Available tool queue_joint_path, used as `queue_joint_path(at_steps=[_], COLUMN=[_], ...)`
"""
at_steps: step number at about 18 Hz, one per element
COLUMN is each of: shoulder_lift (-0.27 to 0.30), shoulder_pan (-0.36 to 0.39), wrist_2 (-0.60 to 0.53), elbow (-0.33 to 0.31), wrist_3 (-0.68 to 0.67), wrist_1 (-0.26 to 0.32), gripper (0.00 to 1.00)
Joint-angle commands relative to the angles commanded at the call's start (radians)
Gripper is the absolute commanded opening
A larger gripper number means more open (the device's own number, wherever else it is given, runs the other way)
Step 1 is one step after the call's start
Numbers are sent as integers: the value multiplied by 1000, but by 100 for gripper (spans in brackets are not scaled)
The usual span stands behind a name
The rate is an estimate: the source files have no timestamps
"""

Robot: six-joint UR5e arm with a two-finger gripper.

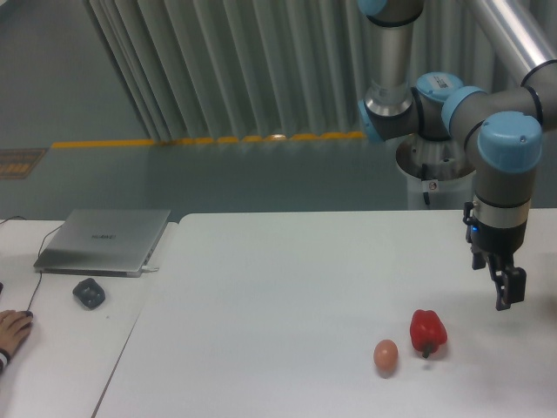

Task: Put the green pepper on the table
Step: 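Raise the open gripper and move it away from the red pepper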

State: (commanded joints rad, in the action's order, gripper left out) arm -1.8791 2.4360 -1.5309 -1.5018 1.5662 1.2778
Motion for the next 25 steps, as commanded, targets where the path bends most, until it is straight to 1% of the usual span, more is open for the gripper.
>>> queue_joint_path(at_steps=[5, 10, 11, 13, 15, 17, 23, 25], shoulder_lift=[2, -2, -3, -2, -2, 0, -2, -3], shoulder_pan=[6, 18, 28, 37, 37, 38, 101, 107], wrist_2=[15, 9, 6, -35, -86, -92, -97, -142], elbow=[-2, -6, -6, 0, 3, 3, 0, -3], wrist_3=[0, 1, 5, 14, 35, 58, 212, 233], wrist_1=[-2, -20, -20, -21, -31, -38, -60, -61], gripper=[100, 100, 100, 100, 100, 100, 100, 100])
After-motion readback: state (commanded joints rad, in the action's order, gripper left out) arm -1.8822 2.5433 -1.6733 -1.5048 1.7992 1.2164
